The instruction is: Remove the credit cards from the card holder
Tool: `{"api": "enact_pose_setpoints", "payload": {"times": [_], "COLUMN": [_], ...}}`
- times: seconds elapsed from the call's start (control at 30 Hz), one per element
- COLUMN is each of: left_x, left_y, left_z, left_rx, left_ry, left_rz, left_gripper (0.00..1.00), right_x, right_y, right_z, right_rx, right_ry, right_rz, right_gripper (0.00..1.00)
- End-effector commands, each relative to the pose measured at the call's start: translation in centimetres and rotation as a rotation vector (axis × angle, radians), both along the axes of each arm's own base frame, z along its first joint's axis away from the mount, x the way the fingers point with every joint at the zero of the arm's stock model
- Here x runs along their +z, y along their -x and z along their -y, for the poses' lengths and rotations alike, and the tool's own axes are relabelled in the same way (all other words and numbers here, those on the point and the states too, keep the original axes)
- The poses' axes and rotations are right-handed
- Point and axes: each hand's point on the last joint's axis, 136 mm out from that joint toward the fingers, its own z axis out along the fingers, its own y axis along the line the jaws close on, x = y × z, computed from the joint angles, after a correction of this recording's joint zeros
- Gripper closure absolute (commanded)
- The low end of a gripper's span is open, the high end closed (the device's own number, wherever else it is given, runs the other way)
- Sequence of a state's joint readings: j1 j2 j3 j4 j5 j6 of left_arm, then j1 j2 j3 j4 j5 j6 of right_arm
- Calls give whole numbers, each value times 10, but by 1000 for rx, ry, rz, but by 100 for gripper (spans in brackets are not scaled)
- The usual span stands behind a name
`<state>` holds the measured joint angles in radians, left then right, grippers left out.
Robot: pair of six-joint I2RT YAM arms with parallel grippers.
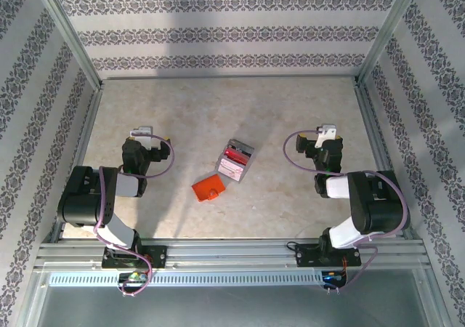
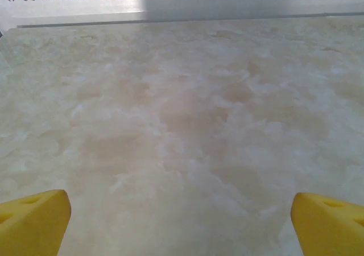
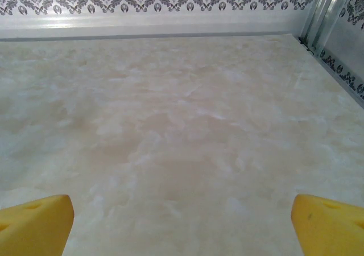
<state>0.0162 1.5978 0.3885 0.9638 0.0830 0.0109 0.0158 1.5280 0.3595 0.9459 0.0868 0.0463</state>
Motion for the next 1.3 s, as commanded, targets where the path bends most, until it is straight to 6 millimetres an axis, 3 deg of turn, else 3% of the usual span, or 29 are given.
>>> {"api": "enact_pose_setpoints", "payload": {"times": [0.0,1.07,1.17,1.27], "left_x": [-2,-2,4,24], "left_y": [1,1,2,4], "left_z": [-3,-4,-10,-14], "left_rx": [9,11,52,77], "left_ry": [20,19,24,18], "left_rz": [-11,-13,-7,-29], "left_gripper": [0,0,0,0], "right_x": [7,7,13,27], "right_y": [-4,-4,-5,-4], "right_z": [-5,-4,-2,1], "right_rx": [25,52,42,23], "right_ry": [2,-39,-44,-42], "right_rz": [20,22,37,3], "right_gripper": [2,2,2,2]}}
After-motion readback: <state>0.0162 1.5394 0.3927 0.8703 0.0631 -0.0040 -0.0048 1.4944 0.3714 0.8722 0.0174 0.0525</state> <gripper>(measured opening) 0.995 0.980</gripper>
